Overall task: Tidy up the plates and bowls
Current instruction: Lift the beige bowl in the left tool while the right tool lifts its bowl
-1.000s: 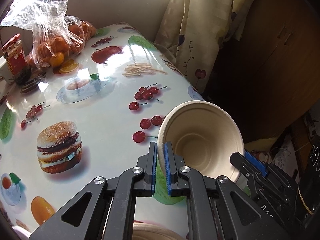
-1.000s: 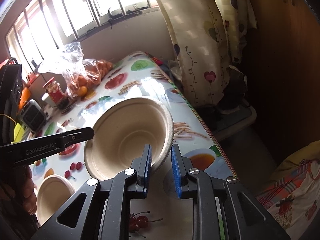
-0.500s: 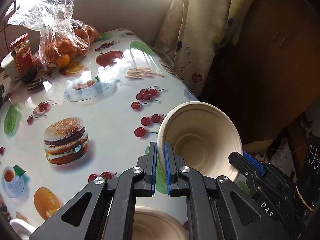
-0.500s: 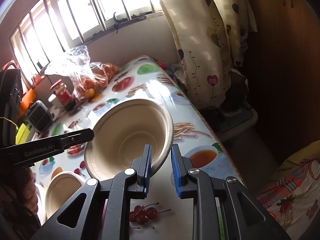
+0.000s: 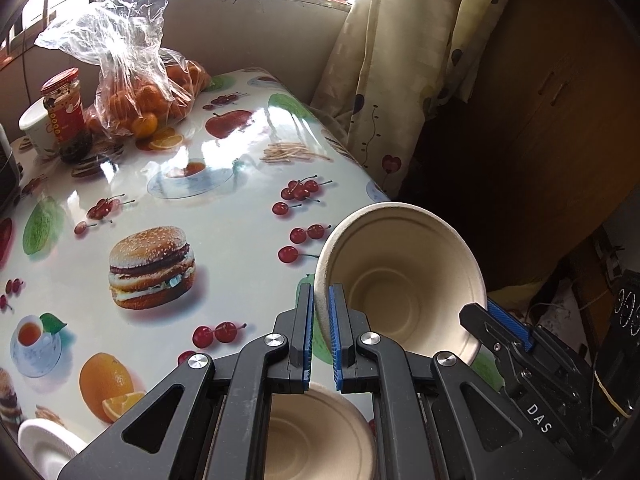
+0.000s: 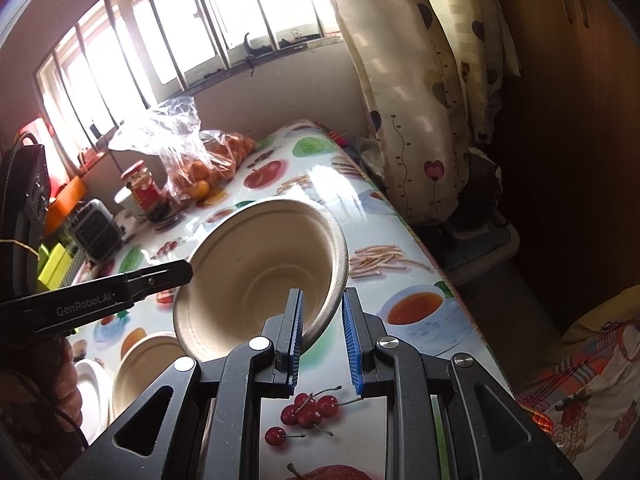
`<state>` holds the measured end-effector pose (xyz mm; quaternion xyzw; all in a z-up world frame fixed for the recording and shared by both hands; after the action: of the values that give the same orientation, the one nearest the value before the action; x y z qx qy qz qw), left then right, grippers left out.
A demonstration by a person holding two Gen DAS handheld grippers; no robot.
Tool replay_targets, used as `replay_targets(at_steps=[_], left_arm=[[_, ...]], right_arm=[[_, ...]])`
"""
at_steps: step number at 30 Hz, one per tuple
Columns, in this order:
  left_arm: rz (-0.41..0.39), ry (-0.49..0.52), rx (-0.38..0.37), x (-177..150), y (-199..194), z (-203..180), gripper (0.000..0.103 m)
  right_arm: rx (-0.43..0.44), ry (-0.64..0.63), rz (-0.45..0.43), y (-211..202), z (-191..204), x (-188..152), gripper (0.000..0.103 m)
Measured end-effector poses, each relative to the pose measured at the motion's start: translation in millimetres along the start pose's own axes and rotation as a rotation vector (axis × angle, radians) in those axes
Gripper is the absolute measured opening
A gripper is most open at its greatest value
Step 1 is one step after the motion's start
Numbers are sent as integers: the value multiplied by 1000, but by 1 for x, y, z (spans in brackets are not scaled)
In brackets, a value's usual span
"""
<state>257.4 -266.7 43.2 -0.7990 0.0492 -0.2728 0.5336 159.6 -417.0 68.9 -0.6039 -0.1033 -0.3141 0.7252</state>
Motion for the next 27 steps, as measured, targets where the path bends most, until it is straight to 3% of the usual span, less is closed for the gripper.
replay_targets(at_steps=[27], left_arm=[[-70, -38, 7, -38, -47, 24, 8]], right_arm=[[43, -70, -31, -26, 40, -19, 19]])
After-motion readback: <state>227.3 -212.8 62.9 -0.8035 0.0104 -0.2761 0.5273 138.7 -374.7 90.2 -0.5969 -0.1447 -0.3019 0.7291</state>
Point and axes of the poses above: each gripper's, at about its wrist camera, not at the fingertips, and y roughly the way its jaws point, z to its left, x to its top, the point moved 2 cm from there along y, roughly the way its jaws point, and after that the axes turned 12 degrees about z, right-handed, at the moved point
